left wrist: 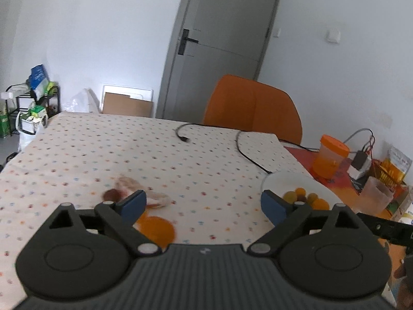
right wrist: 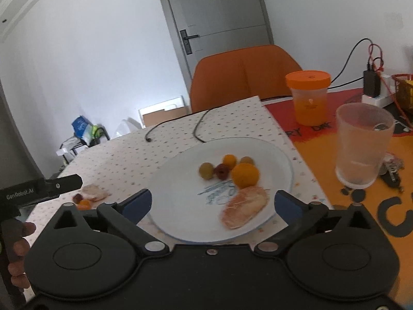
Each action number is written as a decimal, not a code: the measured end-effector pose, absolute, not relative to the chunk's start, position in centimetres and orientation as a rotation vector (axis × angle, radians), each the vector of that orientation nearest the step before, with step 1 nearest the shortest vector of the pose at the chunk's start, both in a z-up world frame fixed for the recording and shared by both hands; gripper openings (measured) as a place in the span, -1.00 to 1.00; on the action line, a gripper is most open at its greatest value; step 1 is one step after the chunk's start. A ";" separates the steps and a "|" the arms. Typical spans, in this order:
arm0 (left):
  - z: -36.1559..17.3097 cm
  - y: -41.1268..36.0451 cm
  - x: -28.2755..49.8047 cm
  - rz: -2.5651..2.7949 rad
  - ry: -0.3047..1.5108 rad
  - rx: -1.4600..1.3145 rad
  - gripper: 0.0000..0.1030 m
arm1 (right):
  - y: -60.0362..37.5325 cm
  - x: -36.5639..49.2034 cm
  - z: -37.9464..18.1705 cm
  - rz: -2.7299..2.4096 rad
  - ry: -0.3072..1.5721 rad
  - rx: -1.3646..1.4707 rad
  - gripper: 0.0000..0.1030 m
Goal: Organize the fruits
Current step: 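Move both tools back toward the remaining fruits on the tablecloth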
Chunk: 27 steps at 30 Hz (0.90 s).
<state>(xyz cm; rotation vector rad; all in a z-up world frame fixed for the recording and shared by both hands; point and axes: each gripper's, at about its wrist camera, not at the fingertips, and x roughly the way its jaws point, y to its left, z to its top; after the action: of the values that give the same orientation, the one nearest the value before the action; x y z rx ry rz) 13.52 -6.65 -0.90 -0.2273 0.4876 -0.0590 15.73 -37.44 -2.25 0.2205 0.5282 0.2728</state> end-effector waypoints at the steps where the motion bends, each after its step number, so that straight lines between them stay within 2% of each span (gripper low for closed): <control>1: -0.9 -6.1 13.2 -0.052 0.485 -0.231 0.87 | -37.1 15.7 -2.1 0.278 0.527 0.218 1.00; 27: -2.8 3.9 9.5 0.052 0.500 -0.322 0.88 | -23.5 14.8 -1.9 0.509 0.562 0.066 1.00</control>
<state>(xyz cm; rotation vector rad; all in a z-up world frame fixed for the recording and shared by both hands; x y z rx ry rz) 9.50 3.92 -2.83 -0.3223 0.4995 0.0515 14.77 -23.54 -1.88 0.0661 0.5624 0.5086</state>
